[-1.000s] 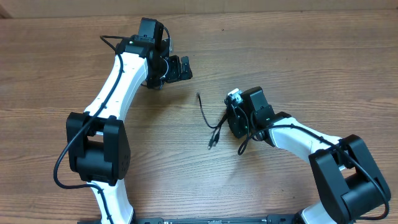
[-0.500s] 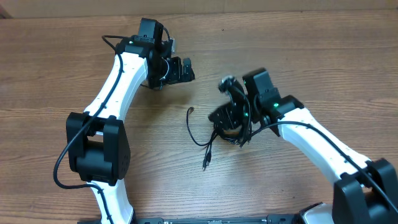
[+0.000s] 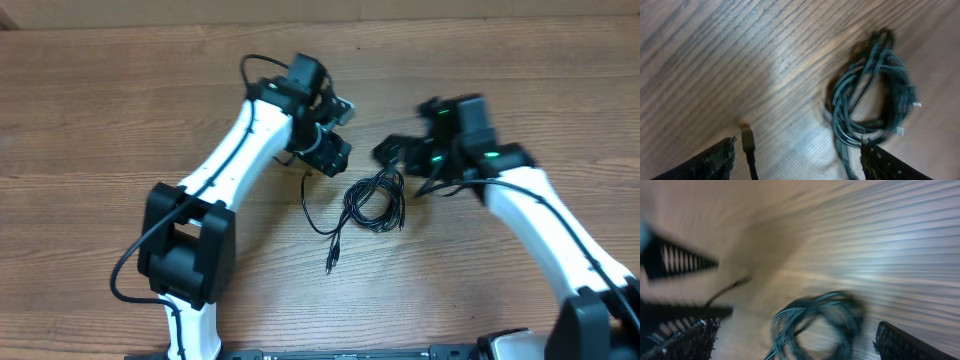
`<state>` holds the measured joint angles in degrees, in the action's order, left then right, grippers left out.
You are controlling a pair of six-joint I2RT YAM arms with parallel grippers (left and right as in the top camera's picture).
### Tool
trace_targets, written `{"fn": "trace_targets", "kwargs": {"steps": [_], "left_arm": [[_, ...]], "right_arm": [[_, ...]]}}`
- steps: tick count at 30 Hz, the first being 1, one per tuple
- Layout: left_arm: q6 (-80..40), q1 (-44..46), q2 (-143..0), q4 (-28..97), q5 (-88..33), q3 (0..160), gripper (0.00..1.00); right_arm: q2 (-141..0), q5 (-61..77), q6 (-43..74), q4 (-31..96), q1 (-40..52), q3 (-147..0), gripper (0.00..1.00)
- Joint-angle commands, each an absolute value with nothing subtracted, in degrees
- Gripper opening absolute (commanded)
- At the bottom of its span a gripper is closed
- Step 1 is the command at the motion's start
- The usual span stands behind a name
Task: Untangle cables
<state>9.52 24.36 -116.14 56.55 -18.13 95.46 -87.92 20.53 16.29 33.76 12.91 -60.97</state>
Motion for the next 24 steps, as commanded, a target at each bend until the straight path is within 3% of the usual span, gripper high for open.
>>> {"fn": "trace_targets", "kwargs": {"steps": [1, 9, 12, 16, 24], "left_arm": [[12.3, 28.8, -114.8, 52.5, -10.5, 90.7, 0.80], [12.3, 33.4, -114.8, 45.7, -9.9, 84.7, 0.80], [12.3, 33.7, -115.2, 43.0, -9.6, 83.1, 0.77], [12.2, 33.7, -116.1, 41.5, -8.7, 81.5, 0.62], [12.0, 33.8, -116.7, 41.4, -11.2, 81.1, 0.62]], "right_arm": [[-81.7, 18.7, 22.4, 36.0, 4.6, -62.0, 1.00], [-79.6, 18.7, 22.7, 41.8, -1.4, -62.0, 1.00], [-79.6, 18.7, 22.7, 41.9, -1.4, -62.0, 1.00], [-79.6, 18.7, 22.7, 41.9, -1.4, -62.0, 1.00], [-79.6, 18.7, 22.7, 41.9, -1.4, -62.0, 1.00]]}}
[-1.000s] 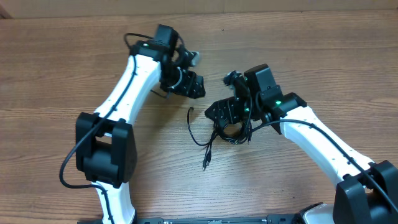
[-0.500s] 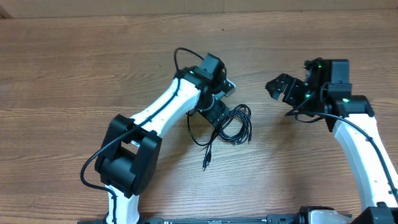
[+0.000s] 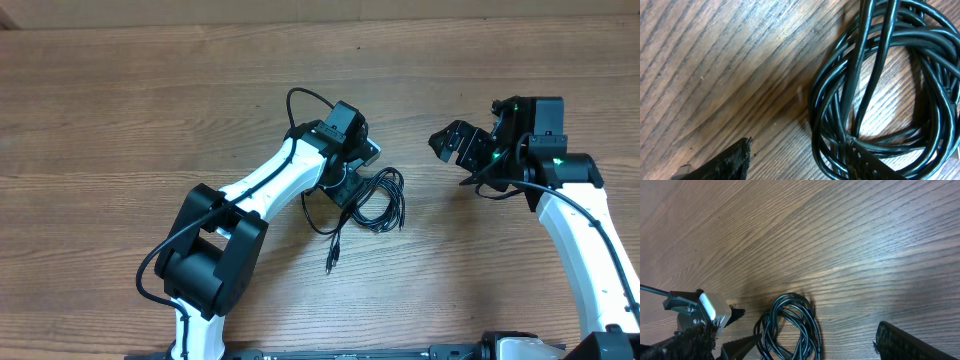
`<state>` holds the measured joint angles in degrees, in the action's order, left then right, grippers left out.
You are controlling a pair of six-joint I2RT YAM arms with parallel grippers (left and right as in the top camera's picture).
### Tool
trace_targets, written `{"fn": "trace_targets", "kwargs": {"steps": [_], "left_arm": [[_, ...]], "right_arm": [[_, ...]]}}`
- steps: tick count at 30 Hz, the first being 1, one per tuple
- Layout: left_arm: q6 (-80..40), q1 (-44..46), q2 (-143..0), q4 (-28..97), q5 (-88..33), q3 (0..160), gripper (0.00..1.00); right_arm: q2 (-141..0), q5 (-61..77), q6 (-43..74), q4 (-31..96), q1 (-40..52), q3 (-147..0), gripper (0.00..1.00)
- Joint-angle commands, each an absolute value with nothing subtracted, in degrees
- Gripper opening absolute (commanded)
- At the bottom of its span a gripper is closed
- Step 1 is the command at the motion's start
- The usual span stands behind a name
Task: Untangle cables
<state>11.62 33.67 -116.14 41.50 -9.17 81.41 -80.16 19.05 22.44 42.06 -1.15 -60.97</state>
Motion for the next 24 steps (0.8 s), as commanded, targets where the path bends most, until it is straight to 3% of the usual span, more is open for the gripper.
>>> {"fn": "trace_targets", "kwargs": {"steps": [1, 13, 18, 24], "left_arm": [[12.0, 33.8, -116.7, 41.5, -12.6, 81.1, 0.63], [11.6, 33.8, -118.0, 38.4, -14.6, 78.4, 0.63], [11.5, 33.8, -118.5, 35.7, -10.9, 77.4, 0.48], [10.1, 33.8, -118.5, 35.6, -4.5, 77.4, 0.46]], "right_arm": [[-79.6, 18.7, 22.7, 41.9, -1.4, -62.0, 1.00], [-79.6, 18.7, 22.7, 41.9, -1.4, -62.0, 1.00], [-79.6, 18.7, 22.7, 41.9, -1.3, -62.0, 1.00], [-79.6, 18.7, 22.7, 41.8, -1.3, -62.0, 1.00]]}}
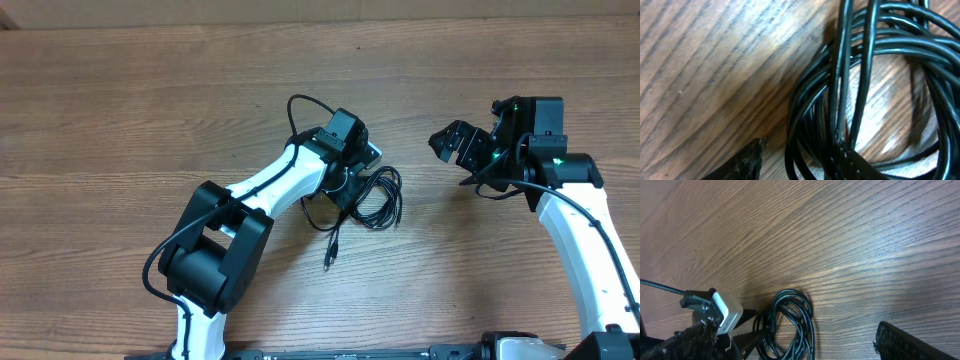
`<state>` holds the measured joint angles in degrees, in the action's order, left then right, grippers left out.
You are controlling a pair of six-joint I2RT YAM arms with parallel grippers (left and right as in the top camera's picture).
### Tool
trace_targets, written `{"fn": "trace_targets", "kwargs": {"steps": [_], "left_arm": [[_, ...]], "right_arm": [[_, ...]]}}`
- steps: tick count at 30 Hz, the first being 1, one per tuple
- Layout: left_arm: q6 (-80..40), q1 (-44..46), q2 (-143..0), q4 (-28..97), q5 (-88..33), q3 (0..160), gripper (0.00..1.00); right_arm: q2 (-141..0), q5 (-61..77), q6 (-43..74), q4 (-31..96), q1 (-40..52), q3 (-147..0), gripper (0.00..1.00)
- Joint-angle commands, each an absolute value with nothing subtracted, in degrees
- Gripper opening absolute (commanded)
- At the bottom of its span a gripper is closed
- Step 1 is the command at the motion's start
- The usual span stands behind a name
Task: Untangle cables
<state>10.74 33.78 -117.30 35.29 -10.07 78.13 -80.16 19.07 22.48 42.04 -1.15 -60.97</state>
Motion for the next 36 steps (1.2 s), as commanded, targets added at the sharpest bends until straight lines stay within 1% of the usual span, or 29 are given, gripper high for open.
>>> {"fn": "trace_targets", "kwargs": {"steps": [1, 3, 4, 5, 6, 7, 8, 12, 13, 15, 19, 21, 23, 27, 30, 35, 36], "left_arm": [[10.1, 33.8, -118.5, 35.6, -4.5, 77.4, 0.46], [10.3, 33.8, -118.5, 35.7, -4.4, 77.4, 0.43], [10.3, 33.7, -118.5, 35.7, -4.4, 77.4, 0.31], [10.3, 33.7, -118.5, 35.7, -4.4, 77.4, 0.26], [10.3, 33.7, -118.5, 35.7, -4.4, 77.4, 0.16], [10.3, 33.7, -118.5, 35.7, -4.4, 77.4, 0.12], [10.3, 33.7, -118.5, 35.7, -4.4, 77.4, 0.05], [10.3, 33.7, -118.5, 35.2, -4.5, 77.4, 0.04], [10.3, 33.7, -118.5, 35.2, -4.5, 77.4, 0.04], [10.3, 33.7, -118.3, 35.4, -4.4, 77.6, 0.04], [12.6, 32.9, -115.1, 37.8, -5.1, 81.1, 0.04], [16.4, 31.9, -113.0, 38.7, -9.4, 82.5, 0.04], [19.1, 31.0, -111.4, 39.0, -13.4, 82.7, 0.04], [21.8, 28.8, -109.0, 40.8, -18.7, 82.7, 0.04], [23.3, 27.6, -108.2, 42.2, -19.8, 82.7, 0.04], [25.1, 25.5, -107.7, 43.7, -23.6, 82.7, 0.04], [25.1, 25.3, -107.7, 43.7, -23.7, 82.7, 0.04]], "right_arm": [[-79.6, 18.7, 22.7, 41.8, -1.3, -62.0, 1.00], [-79.6, 18.7, 22.7, 41.9, -1.3, -61.9, 1.00], [-79.7, 18.8, 22.7, 42.1, -1.2, -61.8, 1.00], [-79.8, 19.2, 22.7, 42.3, -1.1, -61.8, 1.00], [-80.0, 20.4, 22.7, 42.6, -1.0, -61.8, 1.00], [-80.2, 21.4, 22.7, 42.8, -0.9, -61.8, 1.00], [-80.5, 23.2, 22.7, 43.0, -0.8, -61.8, 1.00], [-82.1, 26.1, 23.0, 42.1, 0.6, -60.7, 1.00], [-83.7, 26.0, 26.7, 42.0, 1.0, -59.6, 1.00], [-85.1, 25.9, 26.4, 41.9, 1.0, -59.2, 1.00], [-87.5, 30.9, 13.6, 41.2, 1.0, -59.1, 1.00], [-87.6, 36.9, 5.2, 41.0, 1.0, -59.1, 1.00], [-87.6, 40.6, 0.6, 41.1, 1.0, -59.1, 1.00], [-87.6, 43.3, -3.6, 41.3, 1.0, -59.0, 1.00], [-87.6, 44.1, -3.6, 41.0, 1.2, -58.4, 1.00], [-87.6, 44.3, -8.2, 39.8, 2.7, -56.5, 1.00], [-87.6, 44.7, -7.7, 39.5, 2.9, -56.2, 0.98]]}}
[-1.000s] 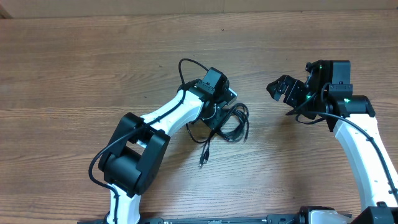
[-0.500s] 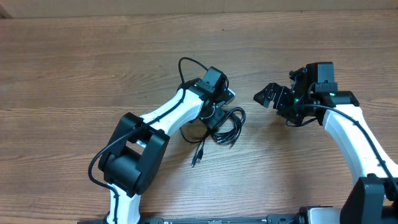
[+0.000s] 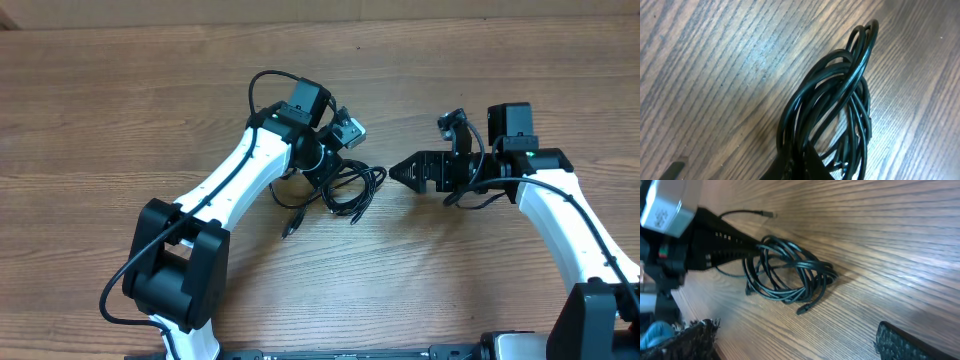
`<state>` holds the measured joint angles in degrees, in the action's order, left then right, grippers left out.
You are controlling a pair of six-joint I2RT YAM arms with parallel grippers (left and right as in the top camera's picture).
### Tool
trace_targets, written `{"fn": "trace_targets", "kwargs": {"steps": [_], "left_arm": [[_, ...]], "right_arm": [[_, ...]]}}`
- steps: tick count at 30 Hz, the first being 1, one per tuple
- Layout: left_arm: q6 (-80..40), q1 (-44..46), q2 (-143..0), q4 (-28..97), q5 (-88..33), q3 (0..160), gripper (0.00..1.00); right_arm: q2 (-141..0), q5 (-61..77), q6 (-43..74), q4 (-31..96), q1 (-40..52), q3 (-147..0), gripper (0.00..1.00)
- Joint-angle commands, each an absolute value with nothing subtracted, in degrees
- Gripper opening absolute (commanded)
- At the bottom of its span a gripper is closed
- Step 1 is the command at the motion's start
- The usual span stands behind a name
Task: Untangle cables
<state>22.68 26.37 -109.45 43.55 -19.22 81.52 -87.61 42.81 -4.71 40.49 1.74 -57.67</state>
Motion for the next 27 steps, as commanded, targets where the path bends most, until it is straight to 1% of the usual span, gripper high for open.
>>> {"fn": "trace_targets", "kwargs": {"steps": [1, 3, 4, 5, 7, 8, 9, 10, 11, 15, 16, 19, 20, 21, 23, 26, 27], "left_arm": [[25.1, 25.1, -107.7, 43.7, -23.9, 82.7, 0.04], [25.1, 24.8, -107.7, 43.7, -24.5, 82.7, 0.04], [25.1, 24.8, -107.7, 43.9, -25.5, 82.7, 0.04], [25.1, 24.8, -107.7, 44.0, -25.8, 82.7, 0.04], [25.1, 24.8, -107.7, 44.2, -26.2, 82.7, 0.04], [25.1, 24.8, -107.7, 44.2, -26.6, 82.7, 0.04], [25.1, 24.8, -107.7, 44.2, -26.7, 82.7, 0.04], [25.1, 24.8, -107.7, 44.2, -26.8, 82.7, 0.04], [25.1, 24.8, -107.7, 44.2, -26.9, 82.7, 0.04], [25.1, 24.7, -107.7, 44.2, -27.1, 82.7, 0.04], [25.1, 24.7, -107.7, 44.2, -27.1, 82.7, 0.04], [25.1, 24.8, -107.7, 44.1, -27.1, 82.7, 0.04], [25.1, 24.8, -107.7, 44.1, -27.1, 82.7, 0.04], [25.1, 24.8, -107.7, 44.1, -27.2, 82.7, 0.04], [25.1, 24.8, -107.7, 44.1, -27.3, 82.7, 0.04], [25.1, 24.8, -107.7, 44.1, -27.7, 82.7, 0.04], [25.1, 24.8, -107.7, 44.1, -28.1, 82.7, 0.04]], "right_arm": [[-87.7, 45.4, -6.0, 39.1, 3.0, -55.9, 0.94], [-87.8, 47.1, 2.7, 38.4, 3.0, -55.7, 0.89], [-87.8, 47.4, 12.3, 37.8, 3.0, -55.7, 0.88], [-87.8, 47.5, 18.5, 37.6, 3.0, -55.7, 0.84], [-87.8, 49.4, 34.2, 36.9, 3.1, -55.7, 0.76], [-87.8, 49.9, 38.1, 36.9, 3.2, -55.7, 0.76], [-87.8, 49.6, 43.2, 36.9, 3.6, -55.7, 0.63], [-87.8, 49.1, 46.2, 36.9, 4.0, -55.7, 0.55], [-87.8, 48.5, 48.3, 36.9, 4.4, -55.7, 0.50], [-87.8, 40.5, 62.1, 36.9, 8.5, -55.7, 0.49], [-87.9, 38.0, 64.9, 36.9, 9.9, -55.7, 0.45], [-87.9, 32.9, 70.5, 36.9, 12.8, -55.7, 0.36], [-87.9, 30.8, 73.0, 36.9, 13.9, -55.7, 0.35], [-87.9, 24.6, 80.3, 36.9, 16.2, -55.7, 0.40], [-88.2, 18.9, 87.0, 36.1, 18.3, -55.7, 0.46], [-89.7, 14.0, 88.6, 32.9, 20.1, -55.7, 0.47], [-90.1, 13.1, 88.6, 32.1, 20.3, -55.7, 0.48]]}}
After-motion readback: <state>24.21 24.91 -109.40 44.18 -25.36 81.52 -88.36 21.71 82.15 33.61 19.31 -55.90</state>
